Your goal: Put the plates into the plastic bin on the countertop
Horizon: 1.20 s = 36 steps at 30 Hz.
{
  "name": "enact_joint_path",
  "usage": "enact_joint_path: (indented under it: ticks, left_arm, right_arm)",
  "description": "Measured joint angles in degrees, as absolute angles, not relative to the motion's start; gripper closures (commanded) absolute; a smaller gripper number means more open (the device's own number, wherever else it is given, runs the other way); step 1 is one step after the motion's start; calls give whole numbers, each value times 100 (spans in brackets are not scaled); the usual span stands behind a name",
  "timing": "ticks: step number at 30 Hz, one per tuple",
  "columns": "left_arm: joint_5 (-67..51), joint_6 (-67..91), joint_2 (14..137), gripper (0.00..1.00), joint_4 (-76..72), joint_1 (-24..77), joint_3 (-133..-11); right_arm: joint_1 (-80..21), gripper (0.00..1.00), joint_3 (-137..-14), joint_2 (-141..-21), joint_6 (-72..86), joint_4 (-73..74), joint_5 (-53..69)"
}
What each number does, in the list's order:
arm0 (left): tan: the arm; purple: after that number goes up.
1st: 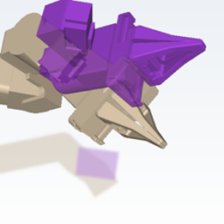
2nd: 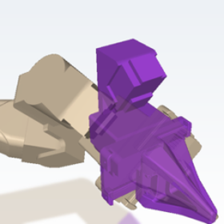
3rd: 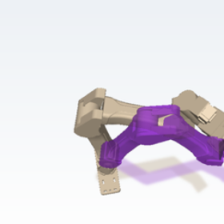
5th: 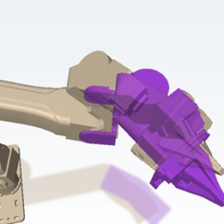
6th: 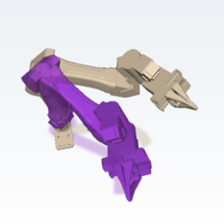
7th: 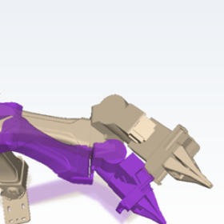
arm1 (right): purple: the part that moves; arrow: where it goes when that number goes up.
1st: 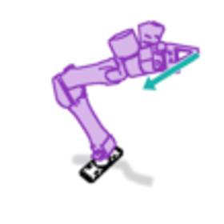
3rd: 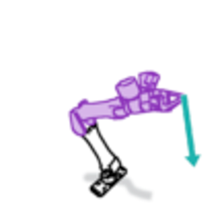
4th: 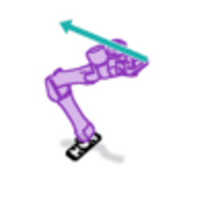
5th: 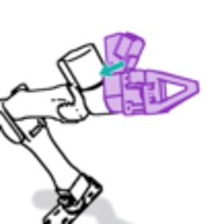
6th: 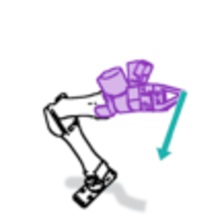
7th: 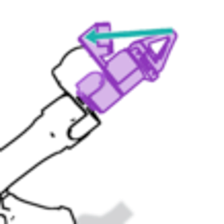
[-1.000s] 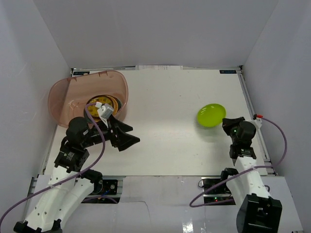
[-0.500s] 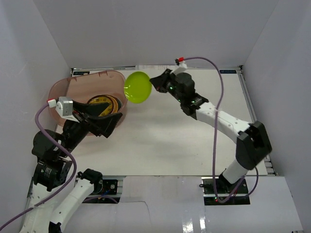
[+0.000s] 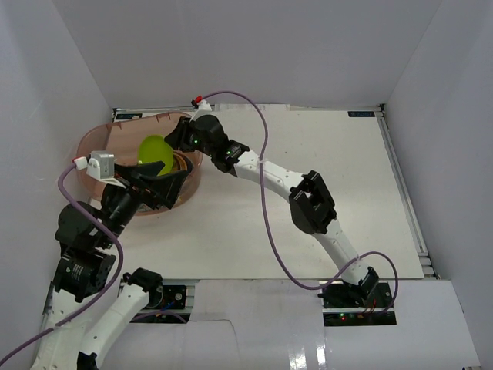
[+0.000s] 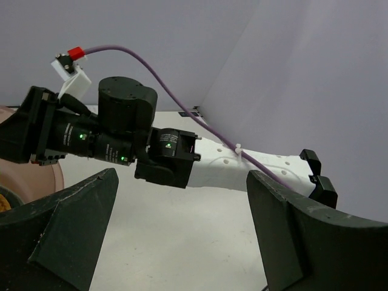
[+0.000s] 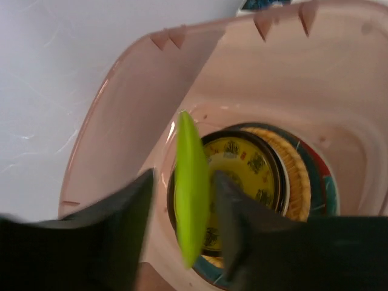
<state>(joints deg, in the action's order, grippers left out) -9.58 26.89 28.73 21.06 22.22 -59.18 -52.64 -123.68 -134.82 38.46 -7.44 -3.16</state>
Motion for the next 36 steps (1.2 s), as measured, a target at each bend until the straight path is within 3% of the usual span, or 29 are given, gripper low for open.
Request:
enact_joint_path:
  ticks: [3, 8, 10, 15, 20, 27, 32, 36]
  left_arm:
    - [-891, 2689, 2891, 2, 2156, 2222, -5889]
    - [-666, 2668, 2989, 2, 2390, 2222, -5931]
    - [-541, 2650, 3120, 2, 2556, 2222, -6071]
    - [-316, 2641, 3365, 2, 2783, 2222, -6383]
    - [-204, 2633, 3208, 2, 3033, 2222, -6469]
    - [-506, 2502, 2512, 2, 3380, 2222, -6073]
    - [-810, 2556, 1922, 2, 3712, 2222, -5258]
    - [-1017, 2687, 1839, 2, 3763, 2224, -4871]
  right_arm:
    - [-5308, 15, -12401, -13679, 3999, -602, -279]
    - [-5273, 3, -12020, -13428, 3942, -659, -263]
    - [-5249, 10, -11675, -13091, 3789, -622, -255]
    - [-5201, 10, -10119, -11566, 3253, -740, -220]
    - [-5183, 10, -7277, -8678, 2482, -1177, -357]
    - [-5199, 10, -4211, -4213, 2036, -580, -1063]
    - [-5190, 10, -2989, -1872, 2217, 167, -1638]
    - [-5188, 10, -2532, -1302, 2311, 819, -1903]
